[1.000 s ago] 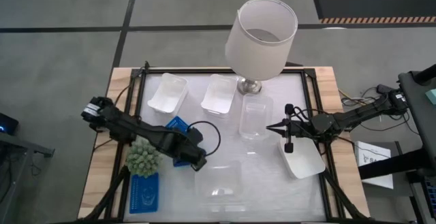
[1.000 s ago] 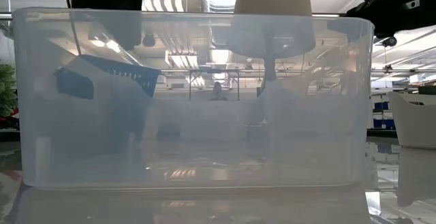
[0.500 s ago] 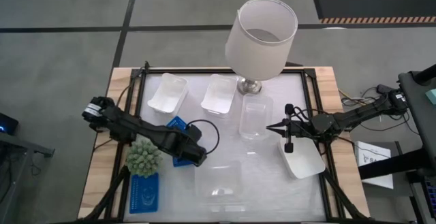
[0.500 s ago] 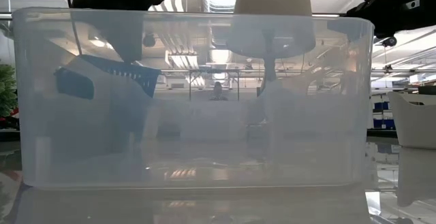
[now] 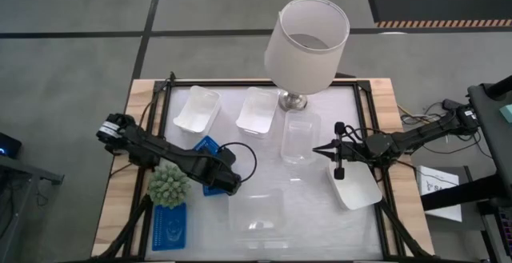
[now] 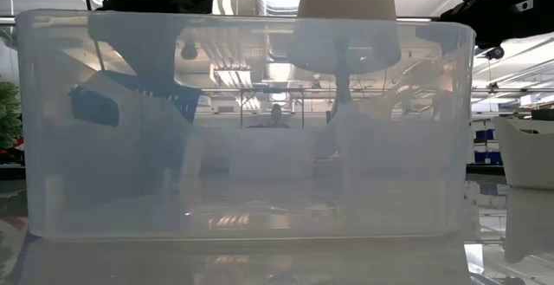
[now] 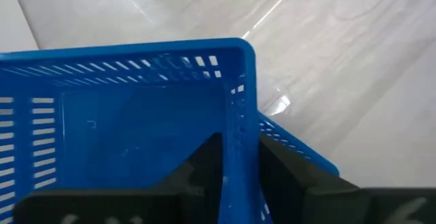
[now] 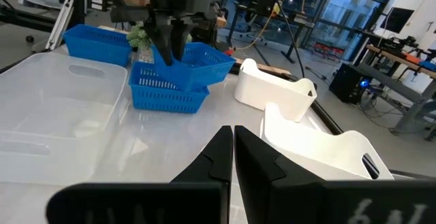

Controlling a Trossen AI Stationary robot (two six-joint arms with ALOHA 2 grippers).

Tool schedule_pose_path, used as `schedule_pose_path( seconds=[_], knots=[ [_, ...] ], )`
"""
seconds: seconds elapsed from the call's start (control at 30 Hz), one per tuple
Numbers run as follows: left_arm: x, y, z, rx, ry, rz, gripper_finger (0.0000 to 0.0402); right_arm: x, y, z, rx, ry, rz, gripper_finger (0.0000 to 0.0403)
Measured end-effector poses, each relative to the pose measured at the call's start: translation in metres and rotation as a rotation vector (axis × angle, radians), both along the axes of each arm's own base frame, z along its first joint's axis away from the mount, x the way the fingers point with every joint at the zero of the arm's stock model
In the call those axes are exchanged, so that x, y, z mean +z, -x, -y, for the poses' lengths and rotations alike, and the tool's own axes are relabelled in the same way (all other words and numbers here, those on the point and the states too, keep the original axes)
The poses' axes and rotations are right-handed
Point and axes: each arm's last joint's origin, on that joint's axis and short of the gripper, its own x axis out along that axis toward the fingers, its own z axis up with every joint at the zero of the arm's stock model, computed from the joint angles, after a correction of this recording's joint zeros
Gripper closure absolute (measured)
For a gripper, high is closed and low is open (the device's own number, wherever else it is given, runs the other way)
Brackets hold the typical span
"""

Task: Stack baskets by color
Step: Stack the right blue bin on the middle blue bin

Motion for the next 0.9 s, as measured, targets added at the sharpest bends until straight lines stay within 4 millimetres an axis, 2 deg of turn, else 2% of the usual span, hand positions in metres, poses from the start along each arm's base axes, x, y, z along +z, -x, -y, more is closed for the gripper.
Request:
schedule_pose_path(
  seconds=[0.17, 0.43, 0.7, 0.9],
  knots=[
    [0.0, 0.0, 0.0, -0.016, -0.002, -0.004, 0.039, 0.0, 0.0, 0.0, 0.0, 0.0, 0.0, 0.0394],
    [0.002, 0.0, 0.003, -0.058, -0.009, -0.01, 0.0398, 0.0, 0.0, 0.0, 0.0, 0.0, 0.0, 0.0394],
    [0.014, 0.01, 0.031, -0.522, -0.062, -0.11, 0.0399, 0.0, 0.0, 0.0, 0.0, 0.0, -0.002, 0.0394],
    [0.007, 0.024, 0.047, -0.68, -0.116, -0.17, 0.0399, 0.0, 0.0, 0.0, 0.0, -0.002, -0.003, 0.0394]
  ],
)
